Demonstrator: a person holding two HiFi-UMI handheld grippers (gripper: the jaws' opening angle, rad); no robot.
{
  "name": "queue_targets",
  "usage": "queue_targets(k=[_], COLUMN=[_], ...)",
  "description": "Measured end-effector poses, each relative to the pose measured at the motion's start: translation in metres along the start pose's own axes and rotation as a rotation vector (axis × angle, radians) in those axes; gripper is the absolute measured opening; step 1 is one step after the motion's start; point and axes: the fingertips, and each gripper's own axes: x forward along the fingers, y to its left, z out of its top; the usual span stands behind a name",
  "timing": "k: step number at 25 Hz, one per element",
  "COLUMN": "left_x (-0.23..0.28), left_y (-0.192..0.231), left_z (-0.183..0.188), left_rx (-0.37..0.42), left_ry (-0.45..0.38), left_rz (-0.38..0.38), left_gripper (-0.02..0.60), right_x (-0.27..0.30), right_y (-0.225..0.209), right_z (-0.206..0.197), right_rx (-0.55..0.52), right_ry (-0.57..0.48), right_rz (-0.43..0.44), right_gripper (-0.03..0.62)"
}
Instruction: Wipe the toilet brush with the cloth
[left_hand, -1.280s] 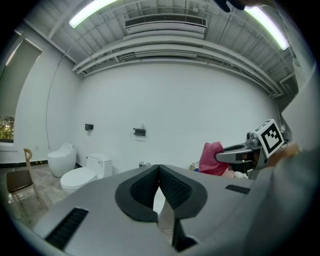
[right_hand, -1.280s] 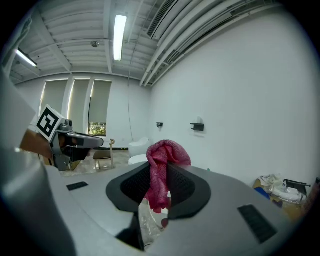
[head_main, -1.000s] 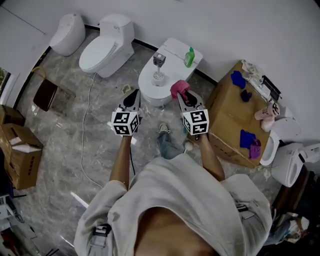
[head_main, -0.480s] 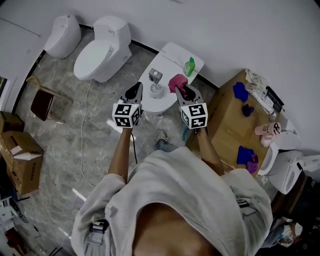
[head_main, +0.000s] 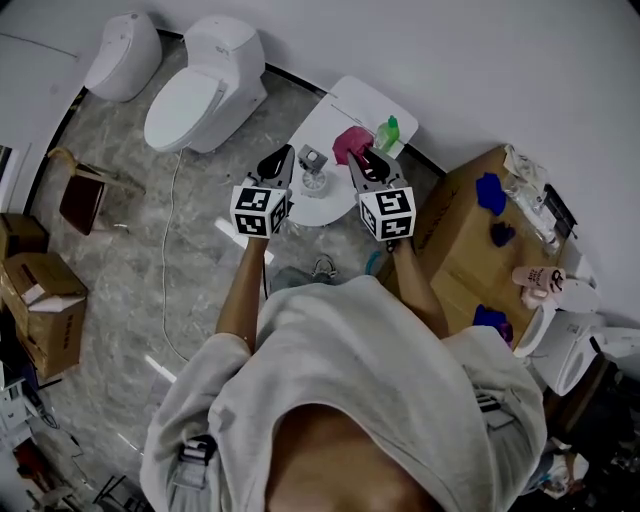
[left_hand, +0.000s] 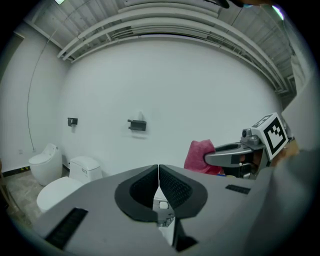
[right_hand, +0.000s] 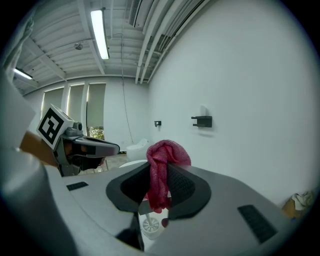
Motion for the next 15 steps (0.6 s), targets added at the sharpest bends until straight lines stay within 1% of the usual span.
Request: queue_targets(k=[5, 9, 15], left_x=[0.015, 0.027, 0.043], left_y=[0.008, 0.010, 0.009], left_z=[-0.013, -0.025, -0.046], left_rx=[-0.013, -0.023, -0.011], left_ry=[0.044, 0.085, 0.149], left_rz=[-0.004, -0.044, -0.083], left_gripper=[0.021, 0.021, 0.023], right_x=[0.014, 0.019, 0.020], right_y=[0.002, 0.005, 0.009], right_z=[-0.011, -0.018, -0.027], right_rx=[0.024, 0.046, 0.074], right_ry=[0.035, 0.058, 0.083], right_rz=[0.010, 0.003, -0.023], right_gripper=[0.101, 0.101, 0.101])
